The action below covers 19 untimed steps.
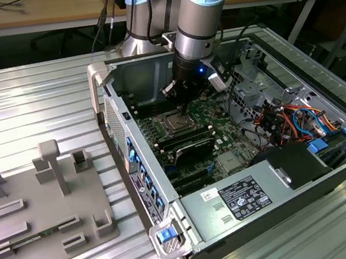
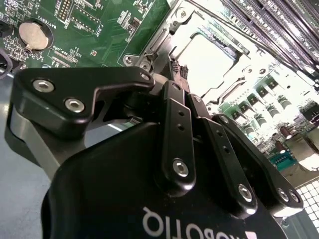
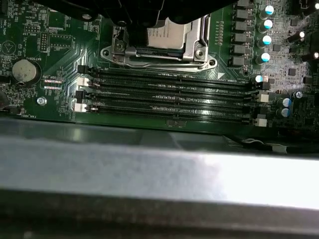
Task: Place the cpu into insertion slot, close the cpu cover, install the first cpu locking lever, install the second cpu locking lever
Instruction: 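Install the second cpu locking lever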
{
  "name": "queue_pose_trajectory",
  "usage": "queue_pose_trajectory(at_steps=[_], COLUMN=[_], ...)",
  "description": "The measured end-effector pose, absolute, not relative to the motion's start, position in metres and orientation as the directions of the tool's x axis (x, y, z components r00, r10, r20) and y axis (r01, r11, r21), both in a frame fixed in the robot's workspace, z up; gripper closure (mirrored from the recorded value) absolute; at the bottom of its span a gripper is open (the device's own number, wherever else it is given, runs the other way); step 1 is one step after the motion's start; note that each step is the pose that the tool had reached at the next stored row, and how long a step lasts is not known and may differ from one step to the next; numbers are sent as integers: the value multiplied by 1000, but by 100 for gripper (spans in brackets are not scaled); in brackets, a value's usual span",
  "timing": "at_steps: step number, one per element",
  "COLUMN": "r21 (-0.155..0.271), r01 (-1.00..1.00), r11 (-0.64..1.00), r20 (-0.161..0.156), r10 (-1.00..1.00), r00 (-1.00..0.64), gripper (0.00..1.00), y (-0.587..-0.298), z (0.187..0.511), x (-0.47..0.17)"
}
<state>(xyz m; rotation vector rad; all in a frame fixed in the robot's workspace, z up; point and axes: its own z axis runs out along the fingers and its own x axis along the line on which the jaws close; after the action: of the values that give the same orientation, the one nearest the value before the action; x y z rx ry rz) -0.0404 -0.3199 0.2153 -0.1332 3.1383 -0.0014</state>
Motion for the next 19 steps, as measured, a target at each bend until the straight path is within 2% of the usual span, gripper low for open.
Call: queue_pose_trajectory(at_steps=[19], r21=[-1], r01=[-85], r11=[996], r20=[0], r10=[-85], r00=[-996], gripper=[89], y=[-325], z=[222], x=[-37])
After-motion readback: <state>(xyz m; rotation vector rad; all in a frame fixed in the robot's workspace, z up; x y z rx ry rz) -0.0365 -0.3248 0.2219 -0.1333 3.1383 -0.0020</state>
